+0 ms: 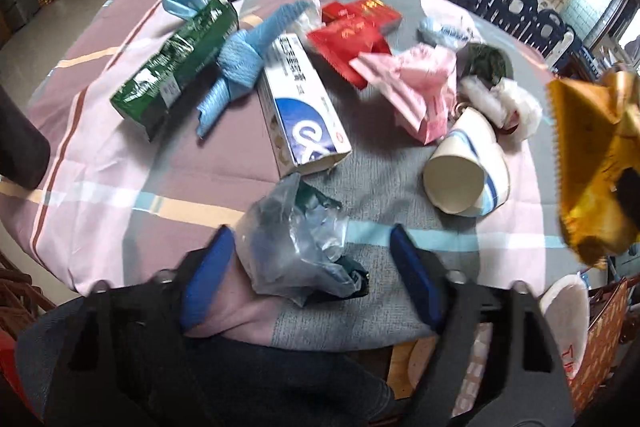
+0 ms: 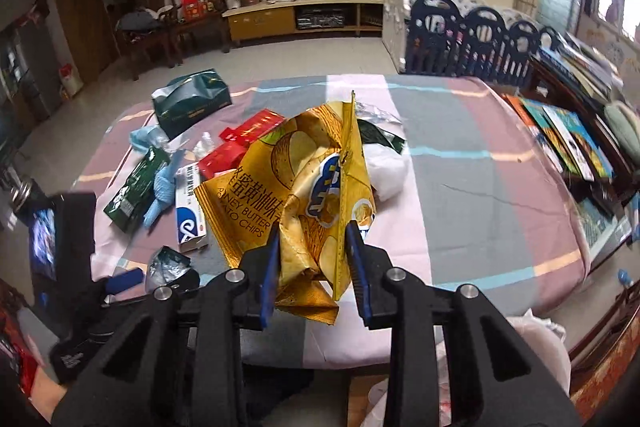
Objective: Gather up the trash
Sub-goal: 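Grasp the clear plastic bag with the left tool while the right tool grasps the yellow chip bag, then drop the clear bag with the left tool while the right tool drops the chip bag into the wastebasket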
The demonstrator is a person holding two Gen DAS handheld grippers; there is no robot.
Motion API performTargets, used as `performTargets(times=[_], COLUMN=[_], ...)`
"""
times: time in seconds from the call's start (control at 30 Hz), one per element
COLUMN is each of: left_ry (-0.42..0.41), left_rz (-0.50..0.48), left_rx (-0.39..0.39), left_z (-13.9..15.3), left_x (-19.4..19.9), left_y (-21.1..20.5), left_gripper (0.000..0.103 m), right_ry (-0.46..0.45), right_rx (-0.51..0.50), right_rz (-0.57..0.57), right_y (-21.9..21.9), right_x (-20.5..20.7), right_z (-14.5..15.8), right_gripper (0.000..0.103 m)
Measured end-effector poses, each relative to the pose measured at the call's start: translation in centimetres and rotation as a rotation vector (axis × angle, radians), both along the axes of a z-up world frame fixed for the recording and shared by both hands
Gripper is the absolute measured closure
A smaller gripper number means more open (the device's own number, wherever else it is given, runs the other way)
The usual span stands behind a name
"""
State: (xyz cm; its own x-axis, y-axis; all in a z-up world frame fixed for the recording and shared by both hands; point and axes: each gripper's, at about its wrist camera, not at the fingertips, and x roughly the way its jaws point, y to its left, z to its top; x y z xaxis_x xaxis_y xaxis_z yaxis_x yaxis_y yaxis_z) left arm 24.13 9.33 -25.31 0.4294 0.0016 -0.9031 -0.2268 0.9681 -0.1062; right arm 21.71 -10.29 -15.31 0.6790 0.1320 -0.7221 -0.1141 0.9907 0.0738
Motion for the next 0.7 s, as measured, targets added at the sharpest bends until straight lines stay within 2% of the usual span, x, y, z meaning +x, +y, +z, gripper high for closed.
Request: performTargets(times=[0.07, 0.13, 0.2, 0.27, 0.43, 0.53, 0.7], left_ry=[0.023, 0.006, -0.018, -0.06, -0.235, -0.3, -0.37], left_rz=[0.008, 0.024, 0.026, 0.037, 0.029, 0.012, -0.126], left_rx=[0.004, -0.03, -0.091, -0.14, -0.175, -0.199, -0.158], left_z=[-0.8, -0.7, -0.8, -0.4, 2.9, 5.4, 9.4], left_x=[-0.1, -0.2, -0.5, -1.1, -4.0, -5.6, -7.7], left_y=[0.3, 1.0, 1.5, 2.2, 2.6, 1.9, -2.1], left_gripper=[0.041, 0.049, 0.056, 0.057, 0.058, 0.058, 0.058], right_ry=[0.007, 0.009, 0.013, 0.015, 0.003, 0.008, 0.025], right_rx=[0.021, 0.027, 0.036, 0.043, 0.028, 0.01, -0.028], right_rz=[-0.03, -0.053, -0.067, -0.079, -0.108, -0.123, -0.157], right_y=[-0.9, -1.7, -2.5, -3.1, -4.7, -6.0, -9.1], right_x=[0.1, -0.1, -0.5, -1.0, -2.7, -3.8, -6.6], right_z=[-0.1, 0.0, -0.1, 0.0, 0.7, 1.1, 1.4], right_gripper=[0.071, 0.071, 0.071, 0.071, 0.071, 0.071, 0.071])
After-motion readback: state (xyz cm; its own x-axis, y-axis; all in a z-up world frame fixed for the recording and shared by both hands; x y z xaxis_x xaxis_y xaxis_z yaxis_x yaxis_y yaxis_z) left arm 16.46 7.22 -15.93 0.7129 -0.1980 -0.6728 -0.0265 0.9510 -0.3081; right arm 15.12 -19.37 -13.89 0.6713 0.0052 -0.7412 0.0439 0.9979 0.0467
